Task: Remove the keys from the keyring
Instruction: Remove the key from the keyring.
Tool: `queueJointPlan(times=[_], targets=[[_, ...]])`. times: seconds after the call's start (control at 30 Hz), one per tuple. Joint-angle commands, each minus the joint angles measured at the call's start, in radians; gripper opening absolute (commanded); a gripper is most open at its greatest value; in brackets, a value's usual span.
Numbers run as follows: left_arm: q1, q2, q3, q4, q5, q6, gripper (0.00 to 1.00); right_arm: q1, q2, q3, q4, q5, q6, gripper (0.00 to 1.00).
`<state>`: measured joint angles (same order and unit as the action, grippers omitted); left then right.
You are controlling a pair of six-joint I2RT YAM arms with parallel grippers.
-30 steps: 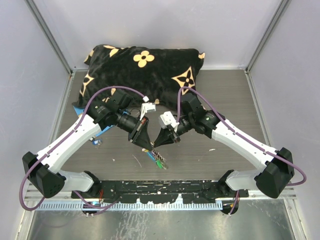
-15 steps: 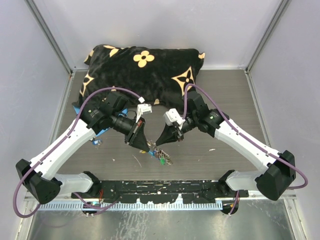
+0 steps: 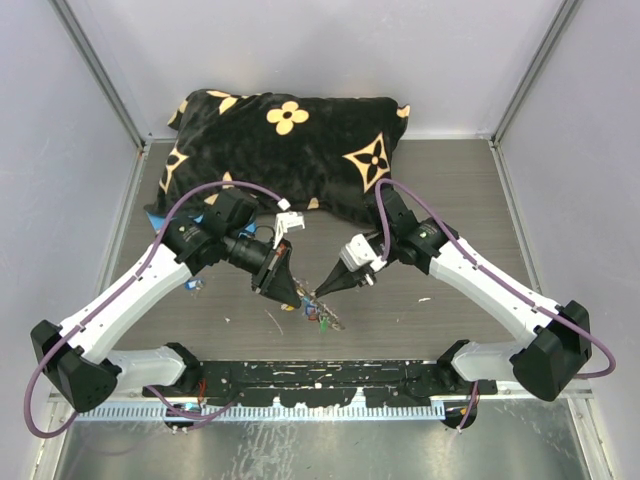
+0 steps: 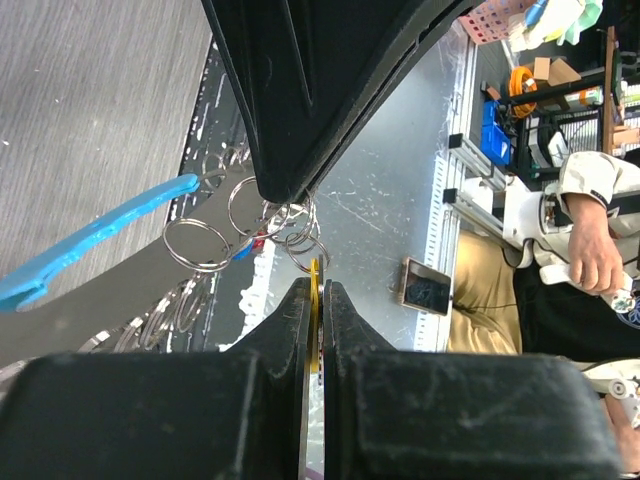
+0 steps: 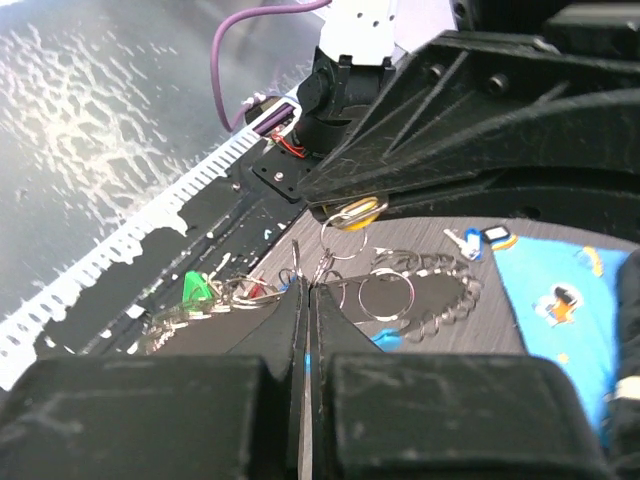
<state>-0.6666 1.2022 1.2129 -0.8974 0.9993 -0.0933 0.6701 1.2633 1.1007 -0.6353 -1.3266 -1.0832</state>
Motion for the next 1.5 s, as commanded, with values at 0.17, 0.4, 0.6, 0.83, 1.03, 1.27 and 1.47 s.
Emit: queueJointPlan(times=[0.17,0.4,0.6,0.83,1.03,1.27,1.47], targets=[[-0.041,-0.039,0.014,0.094,0.057,-0.055,0.0,-0.011,0.022,0.013,-0.359,-0.042,-0.592,0.01],[-0.049,-0.035,0.02,0.041,0.039,0.001,0.0,-0.011,0.044,0.031,-0.374,0.014,-0.591,0.01],[-0.048,-0.033,0.009,-0.025,-0.028,0.064,0.0,-0.012,0.055,0.124,-0.331,0.081,-0.254,0.01],[-0.049,-0.022,0.018,-0.033,-0.036,0.077,0.0,-0.012,0.05,0.124,-0.314,0.143,-0.145,0.02],[-0.048,-0.035,0.017,0.012,0.001,0.032,0.0,-0.013,0.044,0.089,-0.128,0.215,0.099,0.11],[-0.049,-0.05,0.0,0.052,0.021,0.003,0.0,-0.012,0.043,0.075,-0.06,0.243,0.18,0.3],[-0.049,-0.055,-0.001,0.038,0.022,0.011,0.0,-0.012,0.038,0.126,-0.125,0.197,0.15,0.39]])
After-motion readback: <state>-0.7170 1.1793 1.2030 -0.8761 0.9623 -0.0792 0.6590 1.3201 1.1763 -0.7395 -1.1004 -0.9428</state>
